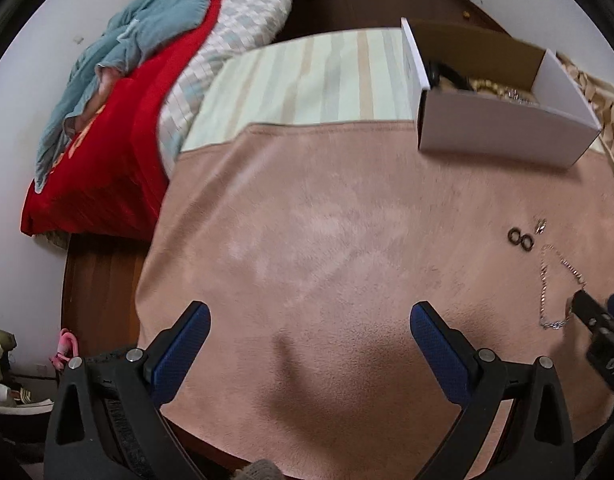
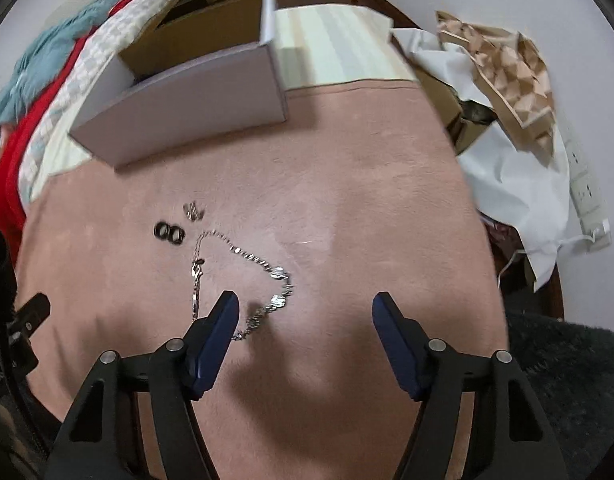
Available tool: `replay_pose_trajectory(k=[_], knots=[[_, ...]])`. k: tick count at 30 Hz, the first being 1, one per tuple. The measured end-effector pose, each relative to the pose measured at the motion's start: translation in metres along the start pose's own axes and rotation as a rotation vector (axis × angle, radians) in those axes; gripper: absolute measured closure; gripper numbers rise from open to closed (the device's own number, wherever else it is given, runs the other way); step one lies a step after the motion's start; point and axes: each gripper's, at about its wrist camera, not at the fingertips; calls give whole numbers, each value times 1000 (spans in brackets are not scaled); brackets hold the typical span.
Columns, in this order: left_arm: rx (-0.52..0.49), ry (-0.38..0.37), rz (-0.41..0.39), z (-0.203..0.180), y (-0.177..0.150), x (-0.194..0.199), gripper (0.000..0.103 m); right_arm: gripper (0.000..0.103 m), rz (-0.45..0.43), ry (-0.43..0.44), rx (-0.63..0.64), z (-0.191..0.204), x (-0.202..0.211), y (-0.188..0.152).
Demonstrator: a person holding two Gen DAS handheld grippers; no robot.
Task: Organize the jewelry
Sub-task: 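Grasp the silver link bracelet with the right gripper, then grasp the black rings with the left gripper while the right gripper holds the link bracelet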
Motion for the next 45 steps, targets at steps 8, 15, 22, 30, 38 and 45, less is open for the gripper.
replay_pose_trajectory(k=[8, 15, 22, 30, 38, 45], knots=[[-8, -37, 19, -9, 8, -4, 1, 100, -54, -47, 68, 16, 6, -5], [-74, -86, -3, -37, 23, 2, 1, 100, -93, -10, -58, -32, 29, 5], [-139, -155, 7, -72, 39, -5, 1, 100, -124, -13, -99, -58, 39, 23], [-258, -175, -5, -103, 48, -15, 36, 100, -113, -7, -121, -67, 34, 25], [-319, -188, -38, -119, 45, -9, 37, 100, -96, -10, -130, -72, 26, 27], [-382, -245, -53, -130, 43, -3, 96, 100, -82, -11, -128, -70, 22, 26]])
Point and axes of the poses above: each gripper's, at about its wrist camera, not at the fingertips, and x roughly against the way its jaws point, z to its left, y to its top, and after that the axes turned 5 degrees about z, right-handed
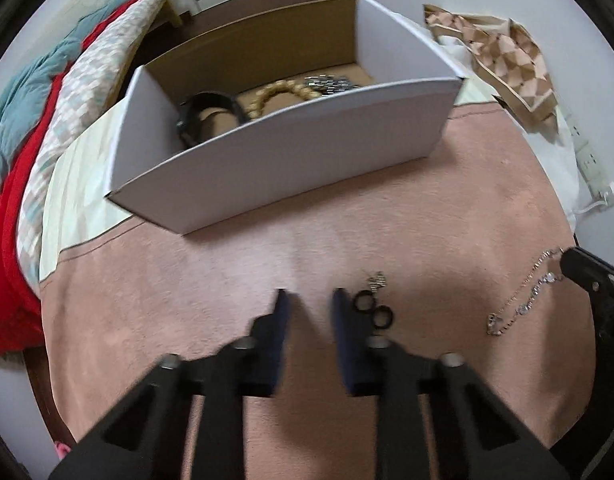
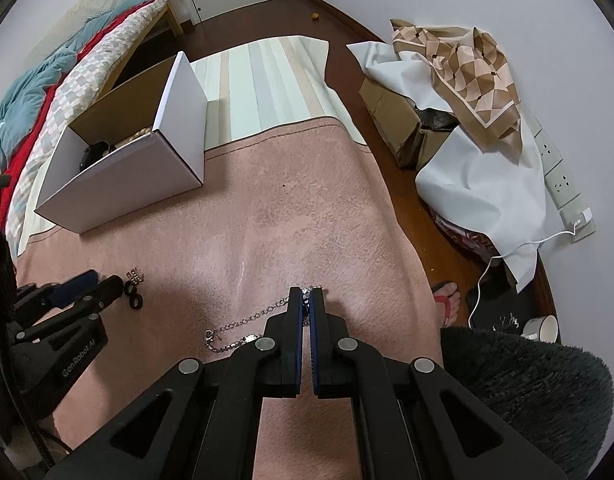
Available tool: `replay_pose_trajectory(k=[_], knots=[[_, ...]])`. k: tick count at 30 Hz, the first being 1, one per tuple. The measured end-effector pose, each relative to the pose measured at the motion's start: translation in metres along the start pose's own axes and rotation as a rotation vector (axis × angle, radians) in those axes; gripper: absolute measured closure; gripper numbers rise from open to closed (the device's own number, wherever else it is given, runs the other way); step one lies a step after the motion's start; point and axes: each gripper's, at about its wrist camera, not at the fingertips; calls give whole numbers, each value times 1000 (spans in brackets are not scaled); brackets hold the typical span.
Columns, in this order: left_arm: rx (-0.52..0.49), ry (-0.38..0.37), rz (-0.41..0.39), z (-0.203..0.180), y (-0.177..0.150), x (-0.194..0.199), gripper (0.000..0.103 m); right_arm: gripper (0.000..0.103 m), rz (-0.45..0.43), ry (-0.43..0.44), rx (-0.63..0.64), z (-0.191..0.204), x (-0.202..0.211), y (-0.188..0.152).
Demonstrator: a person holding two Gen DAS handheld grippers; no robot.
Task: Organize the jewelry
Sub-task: 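Grasp the black rings with the left gripper while the right gripper holds the link bracelet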
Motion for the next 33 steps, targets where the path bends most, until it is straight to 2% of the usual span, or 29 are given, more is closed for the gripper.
replay_pose_trajectory(k=[3, 8, 11, 13, 16, 17, 18, 19, 20, 26, 31, 32, 33], knots=[[4, 3, 1, 2, -1, 0, 100, 100, -3, 0, -3, -1, 0, 0], [92, 4, 19, 35, -15, -1, 100, 100, -14, 12, -8, -1, 8, 2], [169, -19, 44, 60, -25, -1, 100, 100, -24, 28, -9, 2, 14, 3], [227, -69, 42, 73, -29, 4, 99, 100, -29, 43, -10, 5, 16, 4], [316, -199, 62, 81, -29, 6, 90, 100, -32, 55, -6, 11, 18, 5], [327, -239, 63, 80, -29, 6, 80, 100, -31, 59, -4, 12, 17, 5], [328, -263, 57, 75, -28, 8, 65, 100, -28, 60, -3, 14, 17, 5], [327, -268, 45, 70, -26, 10, 59, 100, -26, 60, -2, 15, 16, 5], [319, -271, 32, 64, -23, 12, 54, 100, -26, 58, -1, 15, 15, 4], [241, -202, 34, 24, -10, 8, 54, 100, -18, 29, -20, 3, 12, 1], [195, -118, 48, 9, -5, -3, 54, 100, -16, 2, -43, -12, 10, 3], [182, -100, 37, 5, -5, -2, 56, 100, -15, -1, -46, -14, 10, 3], [170, -90, 27, 2, -5, -1, 67, 100, -14, -4, -48, -15, 9, 4]])
Point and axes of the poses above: each gripper's, at about its wrist camera, not at the fingertips, and x roughly against the way its jaws point, z to its left, y to its top, and after that the axes turned 5 degrees about z, right-handed
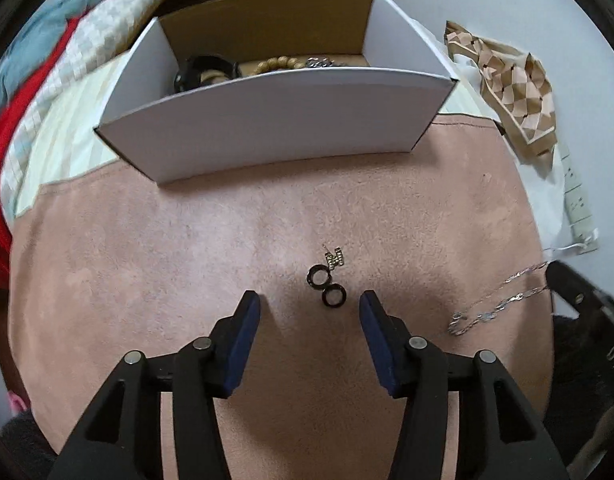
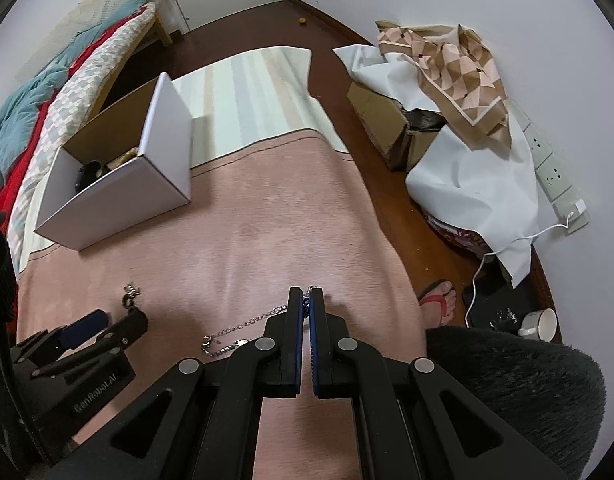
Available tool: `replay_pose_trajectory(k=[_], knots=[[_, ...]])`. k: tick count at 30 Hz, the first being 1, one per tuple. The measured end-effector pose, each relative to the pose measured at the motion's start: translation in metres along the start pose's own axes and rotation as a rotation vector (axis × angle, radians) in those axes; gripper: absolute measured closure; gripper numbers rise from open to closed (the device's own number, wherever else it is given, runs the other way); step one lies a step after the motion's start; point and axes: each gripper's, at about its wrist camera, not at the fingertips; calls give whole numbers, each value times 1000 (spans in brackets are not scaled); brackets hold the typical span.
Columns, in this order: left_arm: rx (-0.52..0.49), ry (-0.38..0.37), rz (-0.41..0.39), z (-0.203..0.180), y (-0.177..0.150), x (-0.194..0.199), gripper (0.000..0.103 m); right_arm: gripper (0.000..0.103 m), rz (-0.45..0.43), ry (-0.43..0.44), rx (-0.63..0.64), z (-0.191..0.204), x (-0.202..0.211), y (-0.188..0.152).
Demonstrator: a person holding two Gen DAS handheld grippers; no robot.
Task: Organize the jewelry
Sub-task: 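Grasp the black rings with the left gripper while the right gripper holds the link bracelet, then carry the black ring and link bracelet into the white box and release both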
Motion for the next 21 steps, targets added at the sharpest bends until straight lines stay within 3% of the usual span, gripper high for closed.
replay_pose_trajectory(k=[1, 2, 9, 21], knots=[[-13, 8, -10, -3, 0, 1, 77, 100, 0, -3, -1, -1, 0, 0], [-25, 11, -16, -5, 1, 1, 94, 100, 1, -5, -1, -2, -1, 0], [-38, 1, -30, -3, 1, 0, 93, 100, -3, 2, 0, 0, 0, 0], [36, -29, -59, 48, -31, 43, 93, 100, -33, 103, 37, 24, 31, -4]])
Point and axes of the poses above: each gripper's, at about its wrist camera, not at the fingertips, and x roughly against the way its jaws point, z to its left, y to its top, and after that the axes turned 5 degrees about z, right-handed
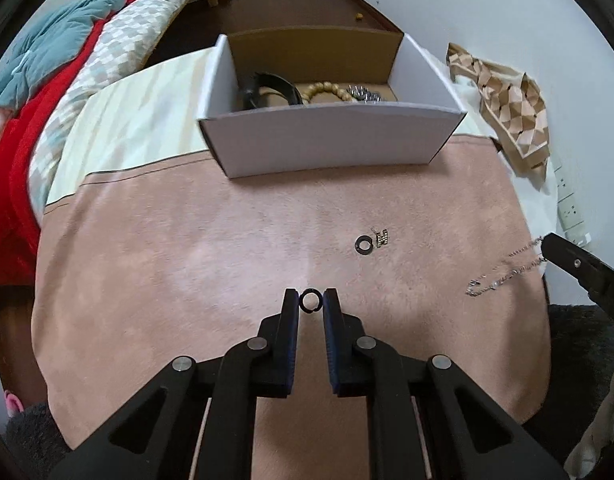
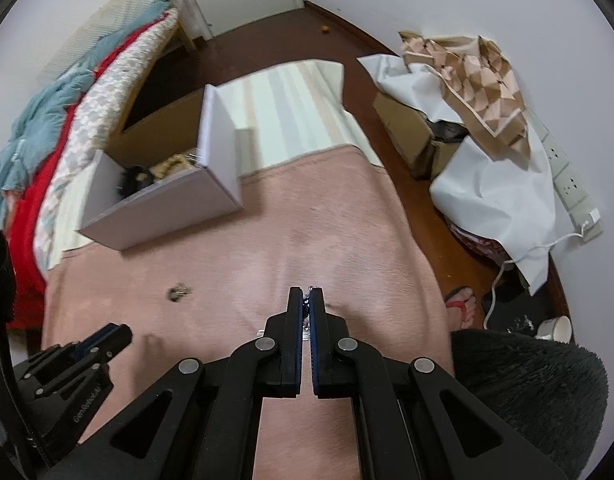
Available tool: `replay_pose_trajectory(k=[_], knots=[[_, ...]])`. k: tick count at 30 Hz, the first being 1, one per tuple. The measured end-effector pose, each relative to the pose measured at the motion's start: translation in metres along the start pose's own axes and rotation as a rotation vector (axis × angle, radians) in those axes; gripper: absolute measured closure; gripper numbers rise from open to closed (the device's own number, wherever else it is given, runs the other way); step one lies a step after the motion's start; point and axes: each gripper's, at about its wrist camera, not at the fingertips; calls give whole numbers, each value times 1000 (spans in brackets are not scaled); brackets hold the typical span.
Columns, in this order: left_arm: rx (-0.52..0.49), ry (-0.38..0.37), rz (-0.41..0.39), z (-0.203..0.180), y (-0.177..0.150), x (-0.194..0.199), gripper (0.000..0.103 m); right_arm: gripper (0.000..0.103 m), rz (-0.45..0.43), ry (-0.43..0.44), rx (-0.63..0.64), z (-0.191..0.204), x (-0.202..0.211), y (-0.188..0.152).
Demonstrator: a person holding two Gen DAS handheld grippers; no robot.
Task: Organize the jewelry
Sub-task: 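Carry the black ring and link bracelet into the white box and release both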
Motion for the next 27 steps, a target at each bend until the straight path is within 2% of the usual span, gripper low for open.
replay_pose_trajectory(k=[7, 13, 17, 21, 27], knots=[[27, -56, -69, 9, 12, 48, 93, 100, -61, 113, 51, 29, 51, 13], [37, -95, -169, 15, 49, 92, 93, 100, -132, 199, 115, 60, 98, 47], [41, -107, -211, 24, 81, 108, 93, 100, -182, 223, 163, 84, 115, 78], [45, -126, -201, 32, 115, 101, 93, 100, -180, 234, 189, 105, 104, 116], [17, -130, -116, 30, 150, 62, 93, 100, -95, 176, 225, 123, 50, 151]])
Point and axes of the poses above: each gripper's, at about its wrist camera, not at the fingertips, and x roughly against the way its jaws point, z to its left, y to its top, and after that the axes turned 5 degrees about z, right-handed
